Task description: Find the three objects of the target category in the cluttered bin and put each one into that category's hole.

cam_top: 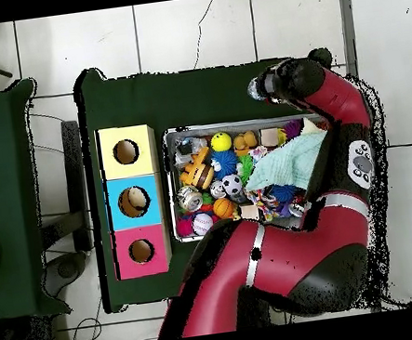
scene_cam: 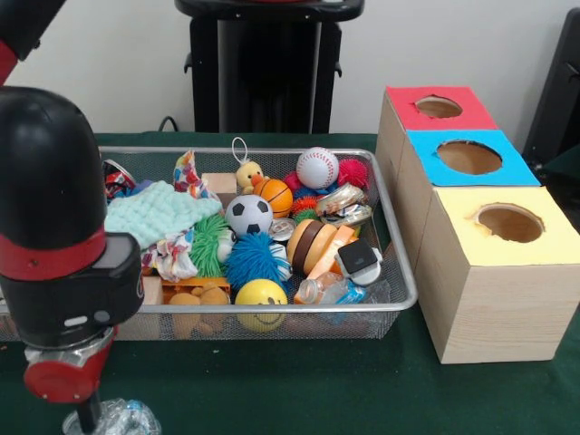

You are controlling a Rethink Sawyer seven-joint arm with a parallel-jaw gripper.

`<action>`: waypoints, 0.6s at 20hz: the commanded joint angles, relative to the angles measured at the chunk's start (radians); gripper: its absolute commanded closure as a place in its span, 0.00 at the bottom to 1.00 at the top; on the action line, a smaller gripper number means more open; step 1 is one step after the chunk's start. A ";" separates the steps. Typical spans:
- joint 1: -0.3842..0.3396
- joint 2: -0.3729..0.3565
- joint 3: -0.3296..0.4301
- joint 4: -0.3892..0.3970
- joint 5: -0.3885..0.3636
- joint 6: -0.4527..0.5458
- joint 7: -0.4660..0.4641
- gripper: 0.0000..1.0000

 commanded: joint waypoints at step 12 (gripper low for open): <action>0.018 -0.218 0.119 0.359 0.018 0.206 0.072 1.00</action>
